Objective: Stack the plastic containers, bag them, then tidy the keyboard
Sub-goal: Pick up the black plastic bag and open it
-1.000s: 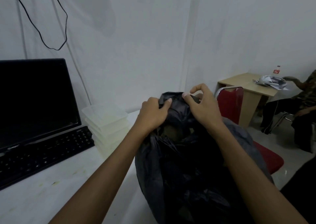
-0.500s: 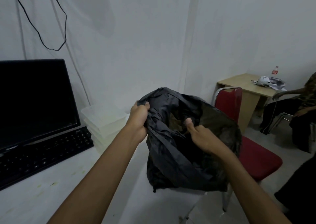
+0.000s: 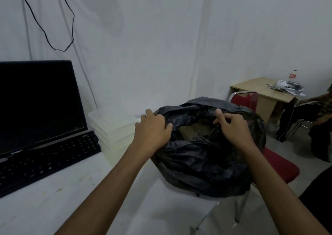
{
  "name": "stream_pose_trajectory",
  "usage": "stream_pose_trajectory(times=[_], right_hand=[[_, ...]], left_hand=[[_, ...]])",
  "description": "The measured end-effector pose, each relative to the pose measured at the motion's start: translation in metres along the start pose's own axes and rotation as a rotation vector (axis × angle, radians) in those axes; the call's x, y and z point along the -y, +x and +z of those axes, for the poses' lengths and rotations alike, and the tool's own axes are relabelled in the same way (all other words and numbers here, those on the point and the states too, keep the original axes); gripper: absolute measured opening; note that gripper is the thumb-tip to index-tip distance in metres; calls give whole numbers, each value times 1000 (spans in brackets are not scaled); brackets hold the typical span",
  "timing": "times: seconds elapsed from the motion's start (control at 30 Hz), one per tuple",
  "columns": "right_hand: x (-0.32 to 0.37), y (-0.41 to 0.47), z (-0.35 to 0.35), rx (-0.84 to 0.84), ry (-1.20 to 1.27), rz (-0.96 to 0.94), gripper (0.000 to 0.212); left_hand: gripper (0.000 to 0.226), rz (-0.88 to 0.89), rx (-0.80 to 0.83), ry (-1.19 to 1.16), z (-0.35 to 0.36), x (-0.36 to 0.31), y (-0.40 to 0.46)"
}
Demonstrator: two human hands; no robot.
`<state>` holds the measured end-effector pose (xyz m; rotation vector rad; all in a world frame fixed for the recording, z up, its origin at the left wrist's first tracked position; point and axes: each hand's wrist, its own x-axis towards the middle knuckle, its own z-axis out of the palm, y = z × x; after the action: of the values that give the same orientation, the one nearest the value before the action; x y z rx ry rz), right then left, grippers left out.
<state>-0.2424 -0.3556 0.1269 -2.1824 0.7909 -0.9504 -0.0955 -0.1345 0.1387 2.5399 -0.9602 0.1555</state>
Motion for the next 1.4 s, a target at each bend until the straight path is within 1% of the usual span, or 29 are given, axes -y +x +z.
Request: stream_pose_trajectory(times=[0.03,0.07,0.1,0.17,0.23,0.27,0.37,0.43,0.5,0.53,0.6,0.63,0.7,0.77,0.87,0.93,1.03,1.07,1.13,1.17,1.23,1.27,1.3,1.33,1.37,1.4], right_hand=[[0,-1,2,-1,29,-1,57],[-1,-1,5,-2,70,0,56],[-3,-1,8,1,118,-2,54],[-4,-2,11,29,221,-2,52],[-6,-1,13,76,325,6,47],[-8,0,12,102,376,14,43],[-12,1,8,176,483,58,23],[-14,-1,4,213,567,133,10],[-19,-2,2,222,618,205,17],[-22,-2,1,234,640,241,21],[-27,-2,2,258,721,346,24],[-31,-3,3,263,768,405,26],[-36,-3,6,228,800,480,27],[-43,-2,11,164,745,472,27],[-45,1,15,91,628,405,29],[-43,3,14,100,538,333,24],[-42,6,14,128,261,130,23],[-42,10,14,120,167,59,25],[-45,19,14,101,1,-10,40],[-43,21,14,121,-82,-2,51],[-37,19,14,162,-261,15,71],[-30,13,14,149,-328,4,76],[-22,6,14,117,-342,-29,73],[-16,-1,16,92,-319,-60,65],[-8,-7,17,105,-295,-64,55],[-2,-13,17,167,-293,-28,52]], left_hand=[[38,31,-60,79,6,-4,-5],[36,87,-128,96,10,-8,-9],[33,152,-165,61,13,-13,-12],[29,260,-122,-28,21,-18,-13],[34,313,-29,20,29,-20,-10],[38,309,9,55,33,-20,-9],[51,170,148,81,42,-14,-5],[61,111,239,34,48,-5,-1],[74,57,328,-142,53,3,1],[84,19,351,-257,54,8,1],[98,-63,349,-526,54,15,-2],[98,-109,329,-689,55,18,-4],[90,-203,305,-1018,56,22,-7],[81,-276,316,-1244,55,25,-8],[81,-302,372,-1440,52,30,-6],[85,-285,403,-1507,48,34,-6],[91,-210,486,-1566,42,42,-10],[95,-181,527,-1573,40,46,-11],[103,-118,587,-1538,40,50,-13],[107,-92,582,-1496,41,51,-13],[115,-82,510,-1450,46,48,-13],[118,-103,454,-1458,48,46,-13],[120,-126,396,-1482,50,43,-12],[121,-149,344,-1517,53,40,-12],[122,-169,304,-1558,55,37,-11],[121,-189,267,-1598,58,34,-11]])
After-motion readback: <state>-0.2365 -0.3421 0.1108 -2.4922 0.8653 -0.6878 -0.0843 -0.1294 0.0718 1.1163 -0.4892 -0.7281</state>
